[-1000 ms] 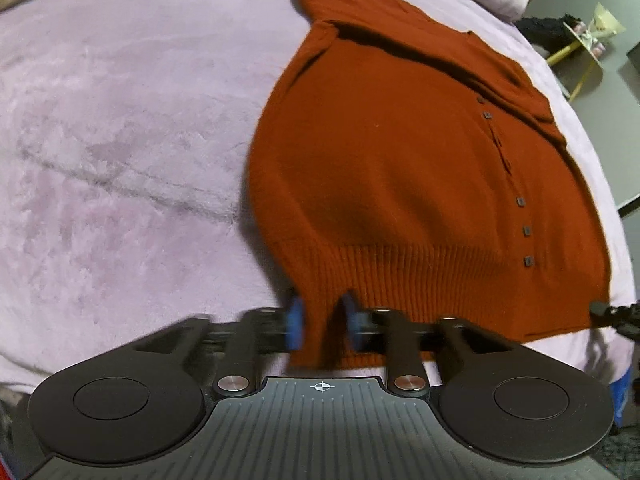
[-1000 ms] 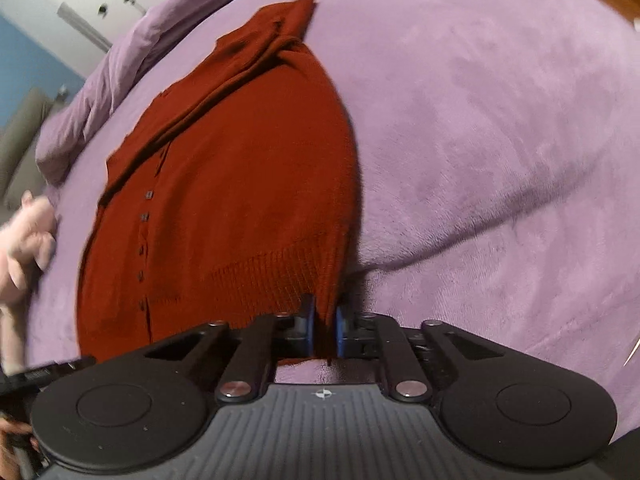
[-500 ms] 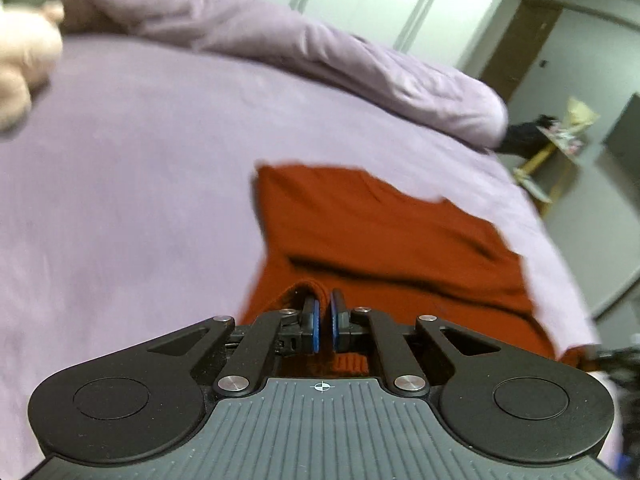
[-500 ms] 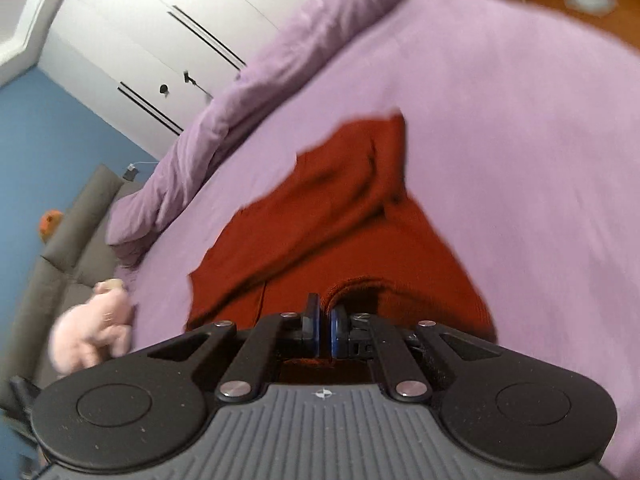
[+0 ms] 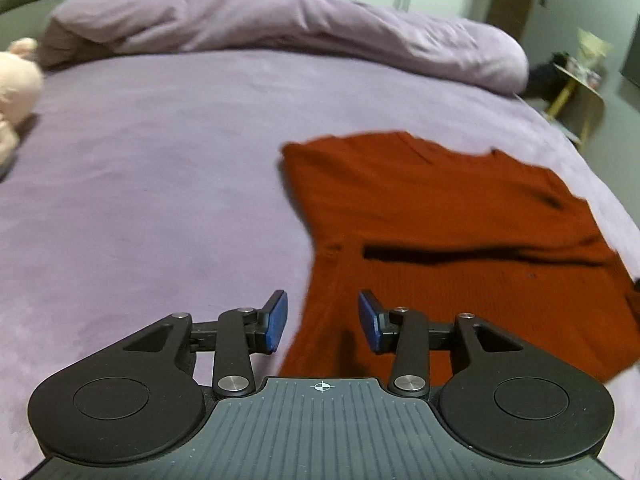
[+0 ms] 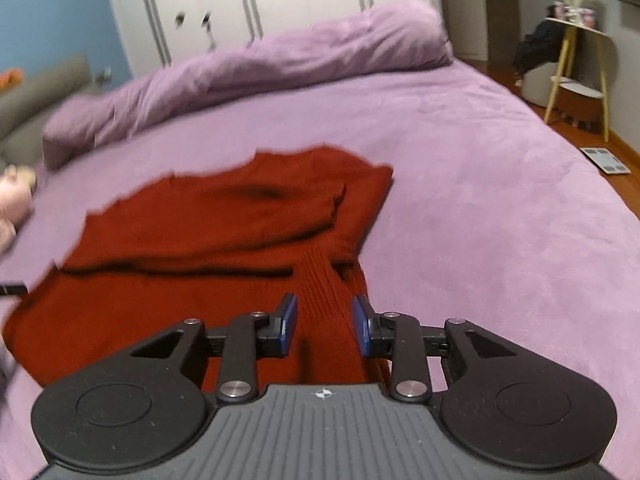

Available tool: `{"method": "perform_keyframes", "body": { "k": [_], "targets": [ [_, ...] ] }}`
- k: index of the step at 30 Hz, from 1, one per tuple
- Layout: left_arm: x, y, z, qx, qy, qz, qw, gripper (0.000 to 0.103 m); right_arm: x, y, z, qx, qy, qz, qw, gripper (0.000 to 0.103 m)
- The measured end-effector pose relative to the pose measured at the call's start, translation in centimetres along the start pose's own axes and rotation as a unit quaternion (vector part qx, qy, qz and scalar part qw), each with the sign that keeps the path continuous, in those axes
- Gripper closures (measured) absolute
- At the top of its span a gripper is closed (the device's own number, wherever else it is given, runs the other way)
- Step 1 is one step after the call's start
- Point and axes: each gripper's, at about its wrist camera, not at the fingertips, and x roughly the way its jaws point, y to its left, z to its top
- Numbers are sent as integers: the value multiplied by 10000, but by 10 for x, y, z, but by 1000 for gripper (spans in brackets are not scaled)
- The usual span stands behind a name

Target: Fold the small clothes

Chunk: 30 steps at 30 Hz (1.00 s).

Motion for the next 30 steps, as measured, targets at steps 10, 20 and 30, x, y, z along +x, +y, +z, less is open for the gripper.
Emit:
{"method": "perform_keyframes", "body": {
  "k": [10, 20, 30],
  "targets": [
    [31, -18, 5, 498, 242, 135, 9984, 74, 34, 12, 5, -631, 151, -44, 9979, 83],
    [22, -24, 9, 411, 190, -364, 9983, 89, 14, 23, 2, -1001, -369, 62, 9943, 96],
    [39, -29, 7, 581, 465, -235, 9970, 96, 33, 25, 0, -1121, 56, -90, 9936, 97]
  ]
}}
